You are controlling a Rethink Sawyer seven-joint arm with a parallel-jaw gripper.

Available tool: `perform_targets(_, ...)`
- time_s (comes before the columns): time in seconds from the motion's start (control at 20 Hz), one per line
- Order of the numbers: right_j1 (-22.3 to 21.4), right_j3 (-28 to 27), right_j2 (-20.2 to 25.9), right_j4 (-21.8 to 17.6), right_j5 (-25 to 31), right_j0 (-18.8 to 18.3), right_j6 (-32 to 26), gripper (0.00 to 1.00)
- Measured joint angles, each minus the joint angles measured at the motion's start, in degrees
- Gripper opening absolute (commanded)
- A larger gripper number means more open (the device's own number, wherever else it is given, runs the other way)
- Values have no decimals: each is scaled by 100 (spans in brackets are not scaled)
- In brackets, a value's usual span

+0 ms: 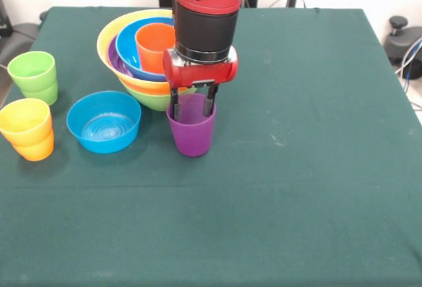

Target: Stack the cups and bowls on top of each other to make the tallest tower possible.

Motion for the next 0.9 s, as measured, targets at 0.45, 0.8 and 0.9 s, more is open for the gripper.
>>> perform_targets(0.45, -42, 128, 0, 132, 0, -127, 0, 100)
perform_targets(0.8, -58, 147, -1, 271, 1, -222, 0, 100)
perform_targets(0.9, -81, 174, -1, 299, 0, -229, 0, 100)
